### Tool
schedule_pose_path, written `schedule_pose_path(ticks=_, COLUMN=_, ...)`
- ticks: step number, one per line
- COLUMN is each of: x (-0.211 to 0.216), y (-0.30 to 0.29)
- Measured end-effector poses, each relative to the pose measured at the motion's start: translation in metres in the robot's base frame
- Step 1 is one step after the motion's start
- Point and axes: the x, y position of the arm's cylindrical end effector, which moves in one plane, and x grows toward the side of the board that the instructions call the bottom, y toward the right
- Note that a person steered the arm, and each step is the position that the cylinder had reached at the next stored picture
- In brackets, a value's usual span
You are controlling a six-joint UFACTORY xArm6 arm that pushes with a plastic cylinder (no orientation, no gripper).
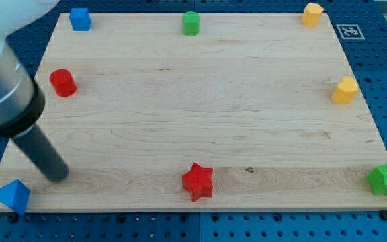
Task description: Move your arm towards the bottom left
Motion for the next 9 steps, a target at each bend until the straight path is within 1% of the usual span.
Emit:
schedule_pose_path(ticks=1, x=-0.043, y=-0.043)
schedule_pose_path(ticks=2, x=-0.049, y=-0.099)
schedule_pose_path(ticks=5, x=-0.044, y=-0.099)
schedule_pose_path(ticks=6, x=-0.025, y=-0.100)
schedule_pose_path(ticks=8, x=-0.017, y=-0.099)
schedule_pose_path(ticks=9, x=0.025, y=-0.099)
